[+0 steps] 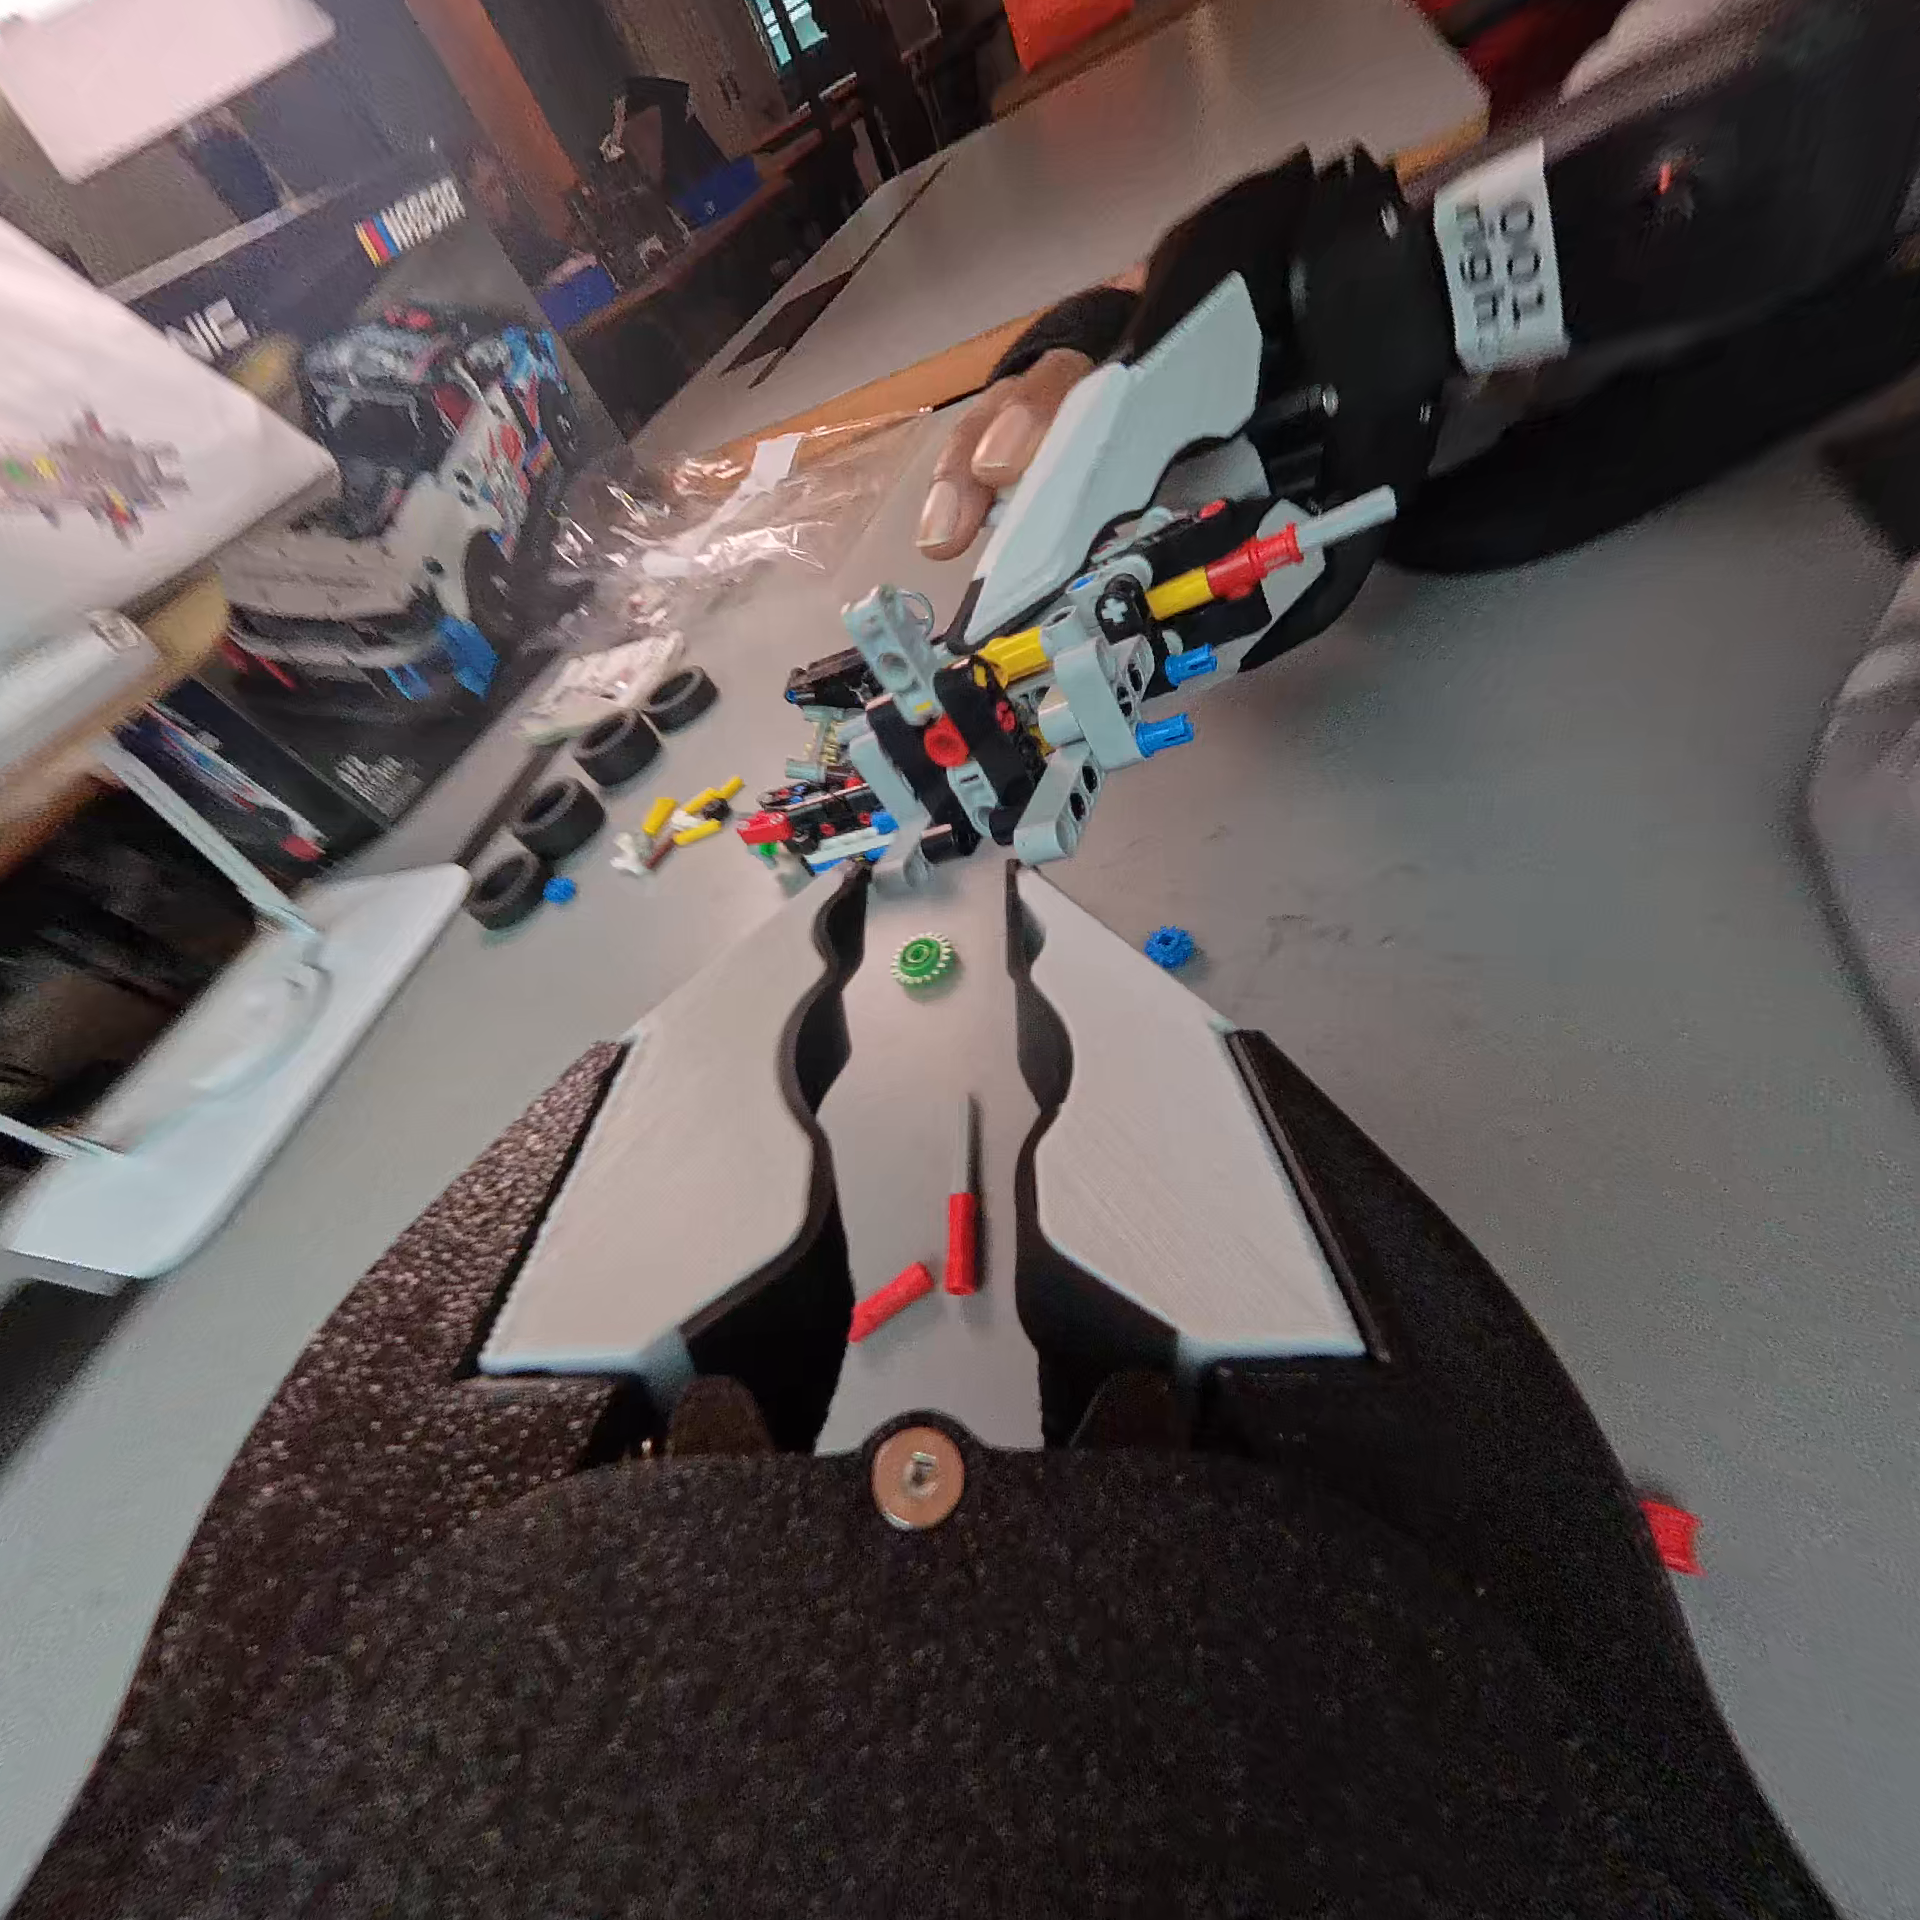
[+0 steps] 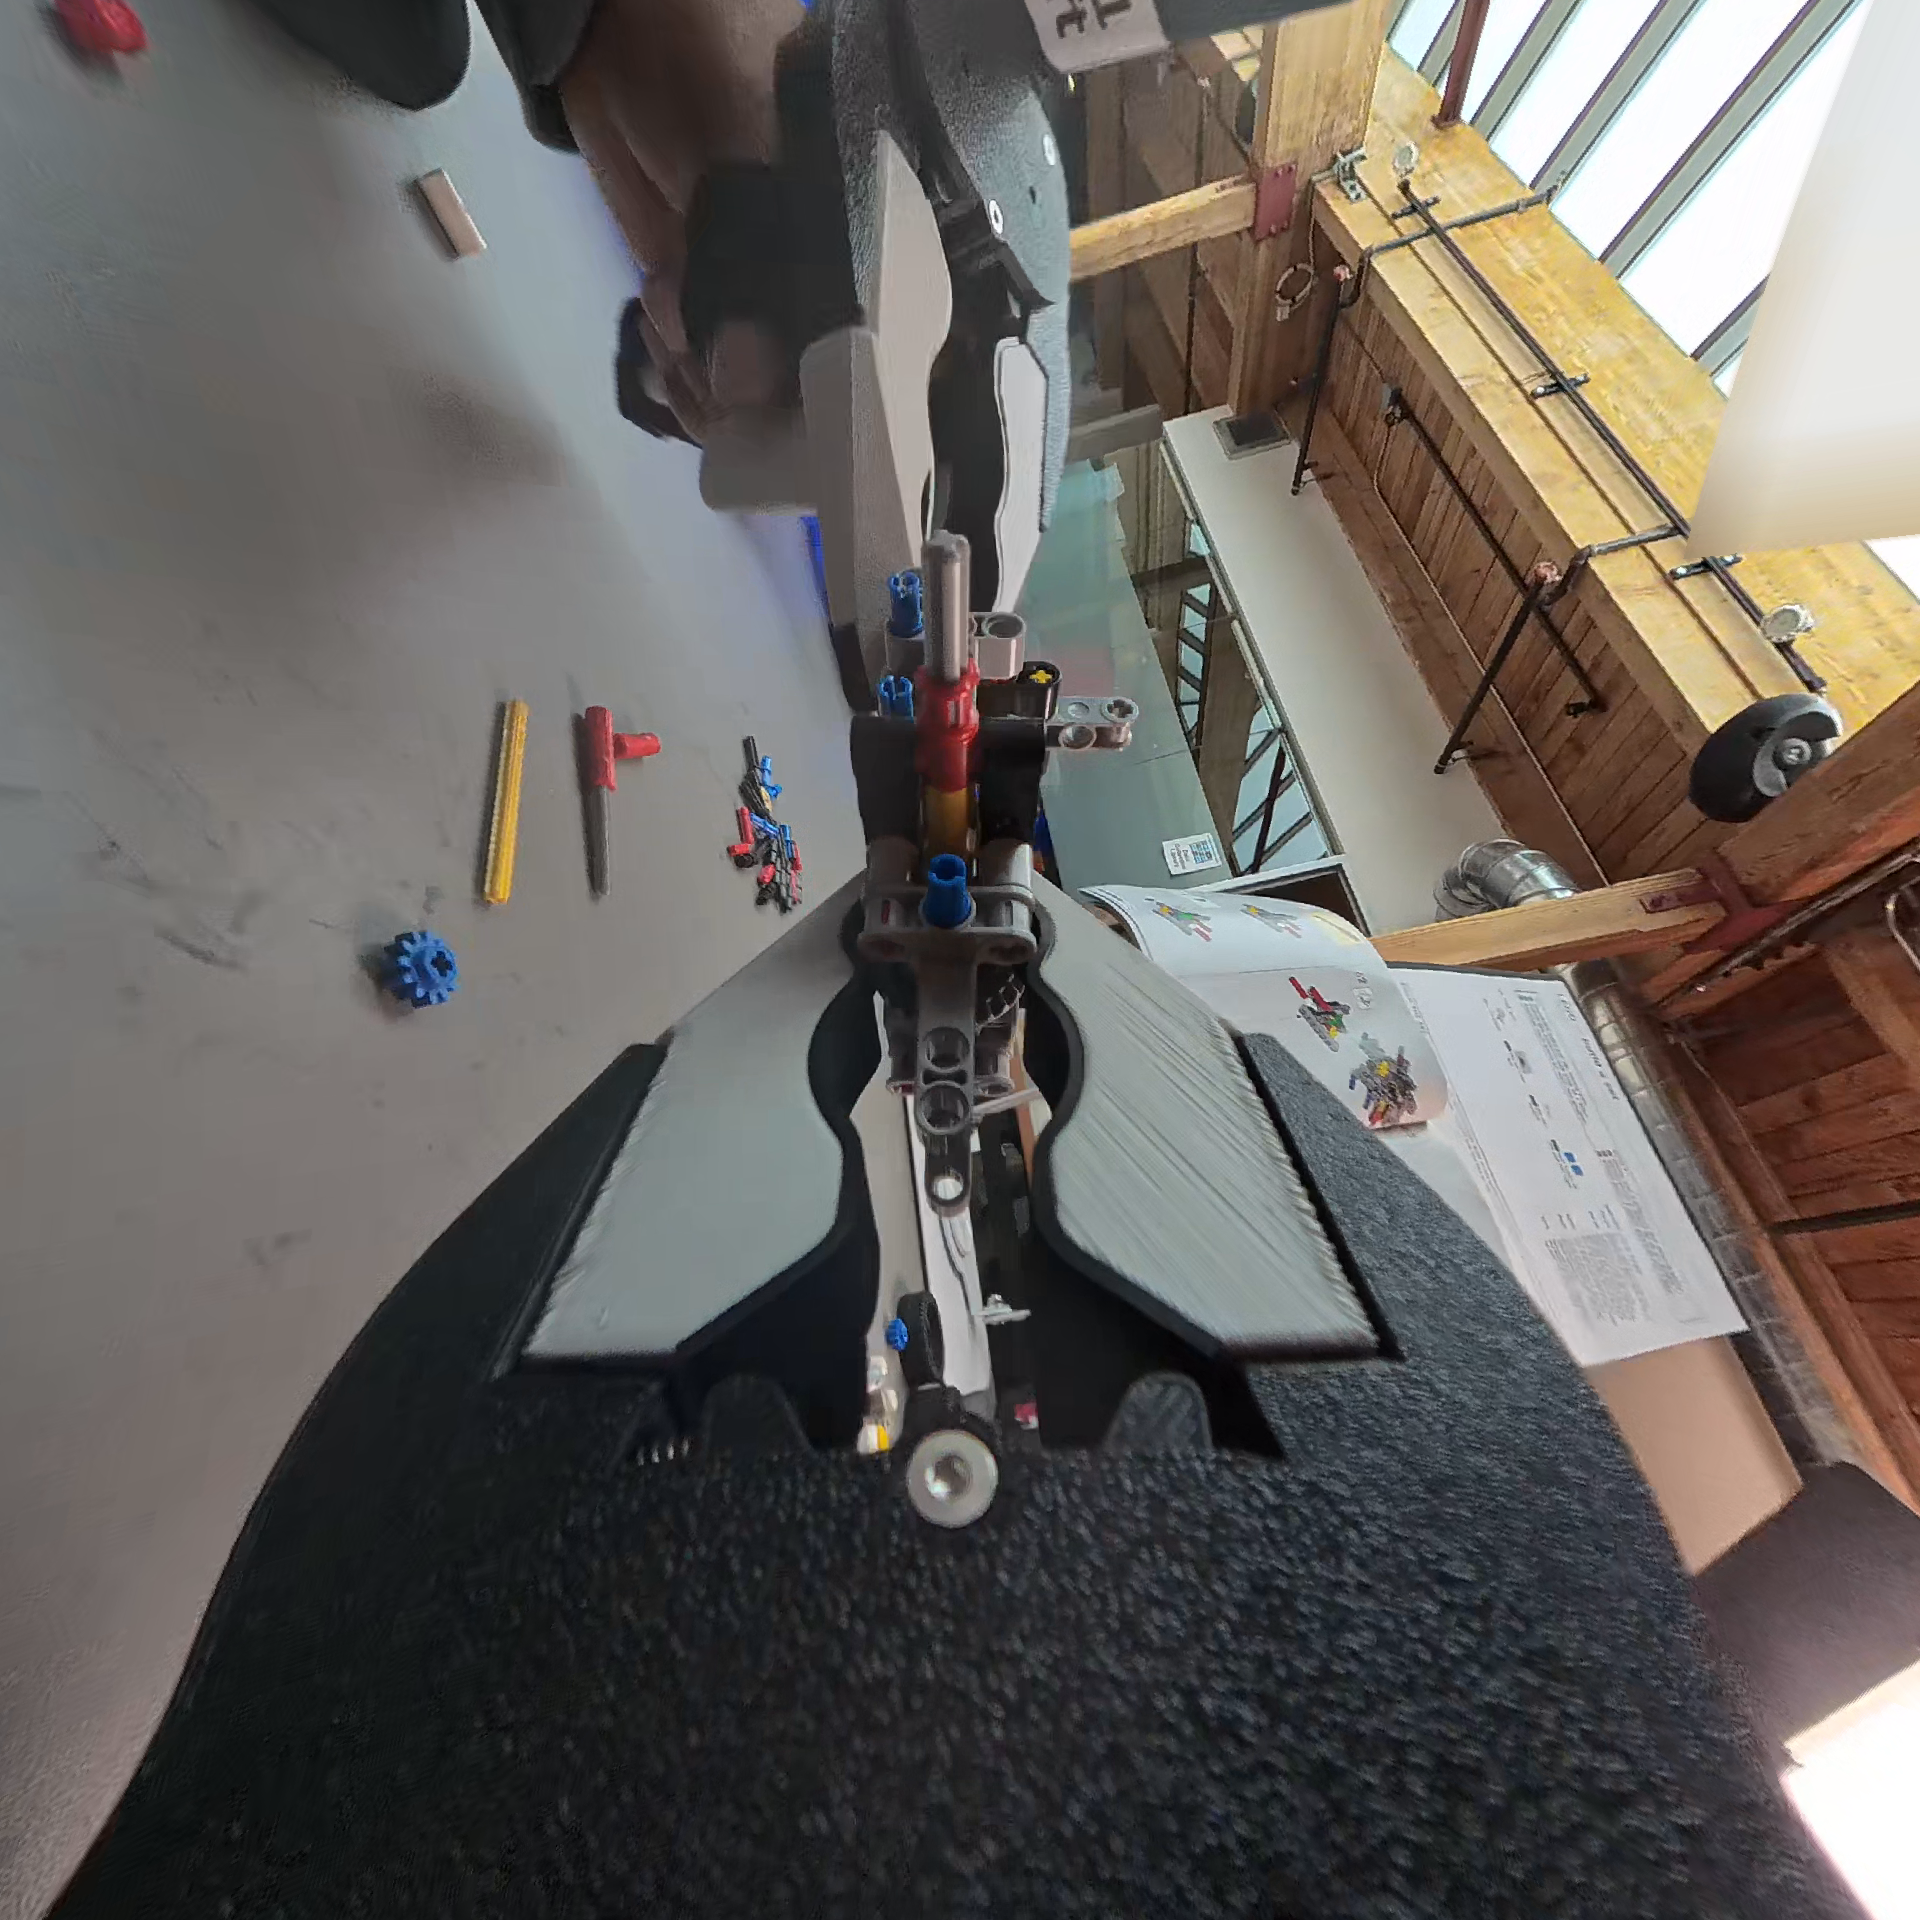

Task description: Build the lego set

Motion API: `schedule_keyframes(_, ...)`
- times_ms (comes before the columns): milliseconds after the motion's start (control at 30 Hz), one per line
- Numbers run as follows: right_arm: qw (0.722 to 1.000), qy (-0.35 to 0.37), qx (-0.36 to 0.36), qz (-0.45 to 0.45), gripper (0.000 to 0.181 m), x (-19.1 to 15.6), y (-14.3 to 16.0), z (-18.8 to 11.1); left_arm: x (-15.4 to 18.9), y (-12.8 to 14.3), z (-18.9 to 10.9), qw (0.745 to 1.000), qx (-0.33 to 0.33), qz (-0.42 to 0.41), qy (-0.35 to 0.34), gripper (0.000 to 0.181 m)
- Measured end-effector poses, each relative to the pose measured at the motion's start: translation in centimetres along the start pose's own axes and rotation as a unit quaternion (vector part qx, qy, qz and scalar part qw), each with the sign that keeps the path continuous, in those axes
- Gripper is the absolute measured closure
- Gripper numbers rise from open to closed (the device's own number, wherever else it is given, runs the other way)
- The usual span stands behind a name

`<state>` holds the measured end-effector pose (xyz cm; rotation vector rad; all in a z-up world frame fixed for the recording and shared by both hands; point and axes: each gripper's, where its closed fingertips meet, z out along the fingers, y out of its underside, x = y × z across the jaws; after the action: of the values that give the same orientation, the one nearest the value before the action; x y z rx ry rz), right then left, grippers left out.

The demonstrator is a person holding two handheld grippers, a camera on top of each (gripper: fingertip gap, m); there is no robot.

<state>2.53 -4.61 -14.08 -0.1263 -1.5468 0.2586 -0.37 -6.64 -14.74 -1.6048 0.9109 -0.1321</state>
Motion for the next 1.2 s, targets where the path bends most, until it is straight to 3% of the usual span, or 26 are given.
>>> schedule_keyframes(33,1.0,0.009,-0.008,-0.008,0.161,0.3,0.4,-0.1,-0.2,0.2,-0.3,0.996,0.013,-0.079,0.027,0.144)
schedule_keyframes(100,1.0,0.016,-0.015,-0.017,0.161,0.6,0.9,-0.3,-0.7,-0.5,-1.2,0.962,0.061,-0.247,0.097,0.135)
schedule_keyframes(233,0.999,0.021,-0.01,-0.044,0.16,0.4,0.4,0.0,-3.0,-1.3,-1.7,0.828,0.119,-0.519,0.176,0.143)
schedule_keyframes(300,0.998,0.027,-0.005,-0.059,0.16,0.4,-0.1,0.3,-2.2,-1.0,-1.1,0.775,0.103,-0.584,0.22,0.143)
schedule_keyframes(433,0.996,0.037,0.002,-0.087,0.161,0.2,-0.9,0.7,-0.8,-1.6,-0.3,0.712,0.103,-0.639,0.272,0.158)
schedule_keyframes(600,0.995,0.041,0.0,-0.087,0.161,0.4,-0.8,0.6,-0.5,-1.5,-0.4,0.726,0.098,-0.622,0.277,0.165)
schedule_keyframes(800,0.994,0.048,-0.016,-0.099,0.16,0.6,0.0,0.5,-0.2,-1.9,-0.1,0.718,0.11,-0.625,0.286,0.167)
schedule_keyframes(900,0.994,0.056,-0.015,-0.092,0.159,1.0,-0.1,0.4,-0.4,-2.2,-0.2,0.749,0.118,-0.591,0.276,0.169)
schedule_keyframes(1067,0.995,0.05,-0.026,-0.082,0.137,0.7,0.6,0.6,-1.4,-2.1,-0.5,0.786,0.131,-0.556,0.238,0.174)
schedule_keyframes(1200,0.996,0.048,-0.035,-0.066,0.133,0.7,1.1,0.5,-1.9,-1.9,-0.9,0.816,0.136,-0.521,0.207,0.177)
